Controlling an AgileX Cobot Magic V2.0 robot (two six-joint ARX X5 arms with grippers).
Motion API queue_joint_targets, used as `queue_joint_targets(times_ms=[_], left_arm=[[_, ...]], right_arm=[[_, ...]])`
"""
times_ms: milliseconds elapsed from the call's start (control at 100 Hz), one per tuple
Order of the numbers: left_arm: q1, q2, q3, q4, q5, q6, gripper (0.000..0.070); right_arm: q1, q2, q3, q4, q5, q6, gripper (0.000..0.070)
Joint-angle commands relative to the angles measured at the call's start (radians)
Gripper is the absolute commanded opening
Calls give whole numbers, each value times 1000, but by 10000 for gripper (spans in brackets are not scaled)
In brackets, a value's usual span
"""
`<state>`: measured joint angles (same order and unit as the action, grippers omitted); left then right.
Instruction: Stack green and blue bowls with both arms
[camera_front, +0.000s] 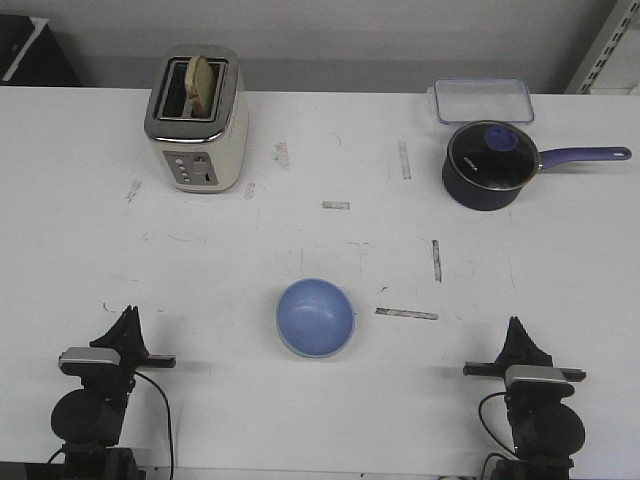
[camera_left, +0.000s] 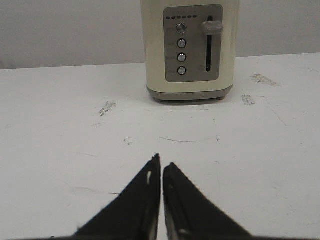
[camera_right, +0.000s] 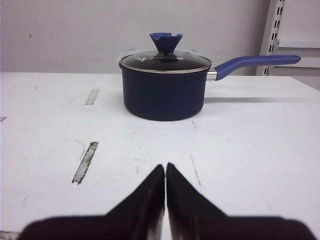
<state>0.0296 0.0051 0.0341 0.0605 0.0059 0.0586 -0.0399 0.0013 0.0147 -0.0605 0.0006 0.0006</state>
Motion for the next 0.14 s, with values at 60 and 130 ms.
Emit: queue_joint_targets(times_ms=[60,130], left_arm=[[0,-2,-21,16,2,1,3],[0,-2,-21,16,2,1,2]], right_arm=[[1,0,-2,13,0,9,0],[1,0,-2,13,0,9,0]])
